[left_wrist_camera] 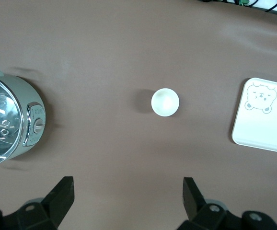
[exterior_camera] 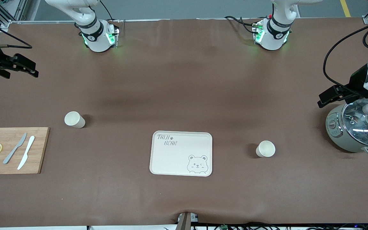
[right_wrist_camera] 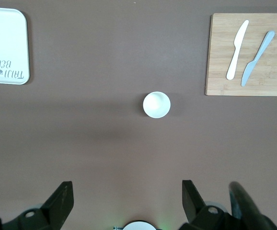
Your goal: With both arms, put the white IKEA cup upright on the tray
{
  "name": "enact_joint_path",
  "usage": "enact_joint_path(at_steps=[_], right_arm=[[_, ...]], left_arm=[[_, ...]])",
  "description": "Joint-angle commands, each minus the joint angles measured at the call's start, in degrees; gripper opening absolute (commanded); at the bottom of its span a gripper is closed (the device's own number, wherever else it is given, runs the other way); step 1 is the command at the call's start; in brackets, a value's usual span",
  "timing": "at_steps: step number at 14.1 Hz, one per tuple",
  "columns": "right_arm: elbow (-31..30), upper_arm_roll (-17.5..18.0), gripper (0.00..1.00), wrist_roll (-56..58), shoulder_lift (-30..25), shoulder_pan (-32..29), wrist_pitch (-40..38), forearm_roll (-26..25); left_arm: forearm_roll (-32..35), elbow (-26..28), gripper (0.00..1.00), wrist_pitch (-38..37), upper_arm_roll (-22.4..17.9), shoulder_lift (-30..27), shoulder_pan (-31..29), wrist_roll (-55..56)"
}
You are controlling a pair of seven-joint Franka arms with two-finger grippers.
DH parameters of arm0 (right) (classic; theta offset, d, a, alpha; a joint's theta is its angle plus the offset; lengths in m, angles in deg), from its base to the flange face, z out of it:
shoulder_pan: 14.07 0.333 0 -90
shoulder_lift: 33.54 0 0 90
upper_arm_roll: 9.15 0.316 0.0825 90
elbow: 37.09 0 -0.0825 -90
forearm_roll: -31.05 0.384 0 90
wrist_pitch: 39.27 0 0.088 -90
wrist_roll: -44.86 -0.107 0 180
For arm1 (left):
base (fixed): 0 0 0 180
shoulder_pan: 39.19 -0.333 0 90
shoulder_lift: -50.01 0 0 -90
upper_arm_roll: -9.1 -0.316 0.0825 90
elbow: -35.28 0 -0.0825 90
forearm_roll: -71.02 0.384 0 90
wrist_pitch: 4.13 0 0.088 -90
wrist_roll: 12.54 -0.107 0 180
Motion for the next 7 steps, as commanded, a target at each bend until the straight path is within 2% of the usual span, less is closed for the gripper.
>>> enact_joint_path(at_steps=[1, 7], right_arm=[[-0.4, 0.5, 1.00, -0.7, -0.9, -0.5, 0.2, -0.7], [-0.3, 0.4, 1.00, -0.6, -0.6, -1.0, 0.5, -0.7]], left_arm=[[-1.0, -0.1, 1.00, -0.8, 0.7, -0.5, -1.1, -1.0], [-0.7, -0.4, 1.00, -0.8, 0.8, -0.2, -0.7, 0.1]])
